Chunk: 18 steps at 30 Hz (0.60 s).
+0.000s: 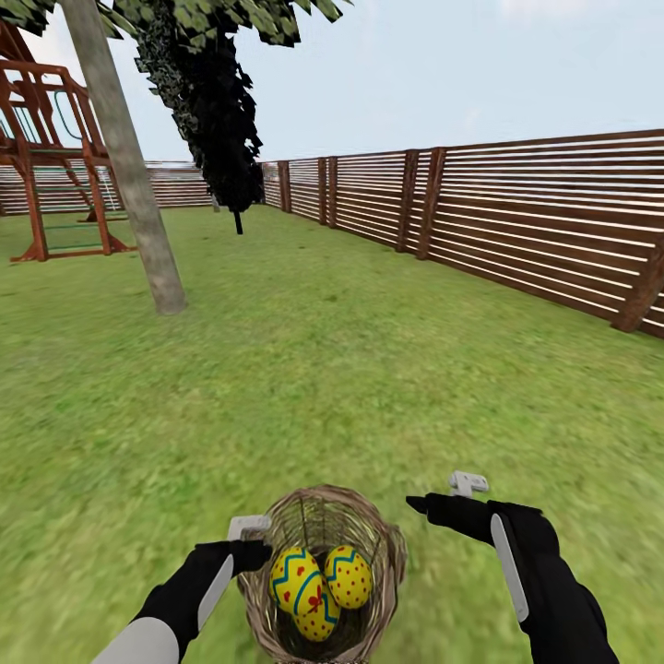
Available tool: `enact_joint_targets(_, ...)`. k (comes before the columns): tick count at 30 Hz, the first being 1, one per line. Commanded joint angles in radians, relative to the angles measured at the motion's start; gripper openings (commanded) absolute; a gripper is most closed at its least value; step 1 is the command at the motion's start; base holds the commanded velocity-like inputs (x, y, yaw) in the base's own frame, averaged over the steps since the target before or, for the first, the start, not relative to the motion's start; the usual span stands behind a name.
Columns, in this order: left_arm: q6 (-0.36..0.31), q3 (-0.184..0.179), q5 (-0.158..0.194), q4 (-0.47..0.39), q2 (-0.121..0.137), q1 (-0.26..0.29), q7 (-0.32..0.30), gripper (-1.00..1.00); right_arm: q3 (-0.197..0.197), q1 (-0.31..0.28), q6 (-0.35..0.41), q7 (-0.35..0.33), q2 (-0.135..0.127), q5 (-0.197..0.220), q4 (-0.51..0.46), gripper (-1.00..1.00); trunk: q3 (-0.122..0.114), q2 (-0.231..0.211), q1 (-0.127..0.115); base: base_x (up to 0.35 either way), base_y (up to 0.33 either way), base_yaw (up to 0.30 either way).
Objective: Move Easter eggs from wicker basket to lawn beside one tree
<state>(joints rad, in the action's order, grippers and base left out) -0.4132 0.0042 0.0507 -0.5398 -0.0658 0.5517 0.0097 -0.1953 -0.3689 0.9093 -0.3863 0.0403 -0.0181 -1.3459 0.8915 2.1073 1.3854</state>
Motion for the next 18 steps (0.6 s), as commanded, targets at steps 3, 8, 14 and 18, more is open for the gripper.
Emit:
enact_joint_targets(3, -0.006, 0.001, 0.005, 0.003, 0.001, 0.0, 0.001, 1.0, -0.003, -0.001, 0.005, -0.005, 0.001, -0.002, -0.001, 1.0, 0.01, 0.022, 0.011, 0.0, 0.0, 0.0)
enact_joint_targets(8, -0.006, 0.002, 0.005, 0.007, 0.004, 0.0, 0.0, 1.0, -0.003, -0.001, 0.005, -0.005, 0.001, -0.002, -0.001, 1.0, 0.026, 0.057, 0.031, 0.0, 0.0, 0.0)
enact_joint_targets(14, -0.004, 0.003, 0.006, 0.007, 0.004, 0.0, 0.0, 1.0, -0.003, -0.001, 0.005, -0.005, 0.001, -0.002, -0.001, 1.0, 0.045, 0.099, 0.054, 0.0, 0.0, 0.0)
enact_joint_targets(18, -0.003, 0.004, 0.005, 0.002, 0.007, 0.0, -0.001, 1.0, -0.002, -0.001, 0.006, -0.005, 0.001, -0.002, 0.0, 1.0, 0.051, 0.113, 0.061, 0.0, 0.0, 0.0)
